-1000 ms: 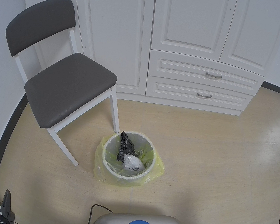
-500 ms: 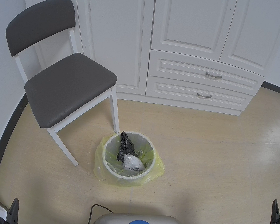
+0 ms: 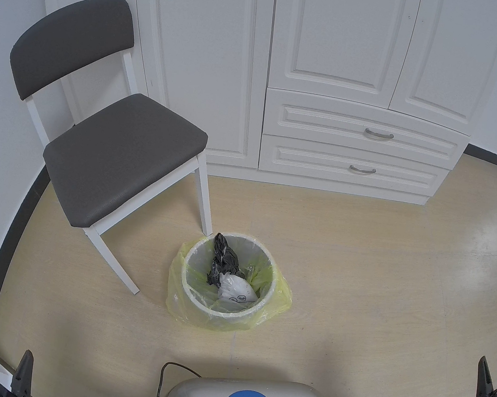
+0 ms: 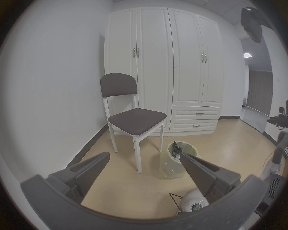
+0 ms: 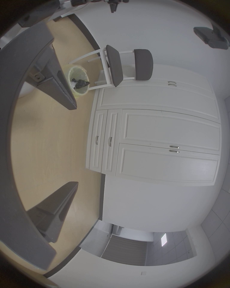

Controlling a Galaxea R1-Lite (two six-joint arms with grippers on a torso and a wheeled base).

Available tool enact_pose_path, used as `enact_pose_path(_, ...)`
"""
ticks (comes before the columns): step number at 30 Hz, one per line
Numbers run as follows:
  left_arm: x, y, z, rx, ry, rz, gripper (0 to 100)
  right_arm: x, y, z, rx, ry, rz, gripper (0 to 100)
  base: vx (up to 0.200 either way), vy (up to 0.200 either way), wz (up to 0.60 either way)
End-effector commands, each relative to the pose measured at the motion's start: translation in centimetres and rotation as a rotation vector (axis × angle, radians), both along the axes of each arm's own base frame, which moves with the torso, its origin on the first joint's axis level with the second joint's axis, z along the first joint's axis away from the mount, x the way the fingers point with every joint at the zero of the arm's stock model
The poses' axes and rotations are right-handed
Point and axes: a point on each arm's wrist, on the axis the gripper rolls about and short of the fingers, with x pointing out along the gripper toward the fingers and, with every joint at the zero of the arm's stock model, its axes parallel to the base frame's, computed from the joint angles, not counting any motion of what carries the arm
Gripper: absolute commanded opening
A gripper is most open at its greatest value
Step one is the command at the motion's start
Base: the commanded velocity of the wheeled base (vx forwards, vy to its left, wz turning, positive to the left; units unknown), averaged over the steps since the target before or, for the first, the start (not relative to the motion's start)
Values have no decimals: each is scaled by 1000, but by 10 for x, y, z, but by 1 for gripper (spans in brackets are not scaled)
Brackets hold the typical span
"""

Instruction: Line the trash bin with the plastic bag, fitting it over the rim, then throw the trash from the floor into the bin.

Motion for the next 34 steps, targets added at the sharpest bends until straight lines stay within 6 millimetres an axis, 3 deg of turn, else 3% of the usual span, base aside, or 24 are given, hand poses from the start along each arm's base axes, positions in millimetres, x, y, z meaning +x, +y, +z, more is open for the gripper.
enact_pose_path(1,0,0,-5,0,3,1,100,0,0,-5,25,1,16,100,0,0,0)
enact_pose_path(6,0,0,-5,2,3,1,100,1,3,-7,126,17,129,100,0,0,0)
enact_pose_path(34,0,0,-5,-24,4,4,100,1,2,-11,126,57,102,100,0,0,0)
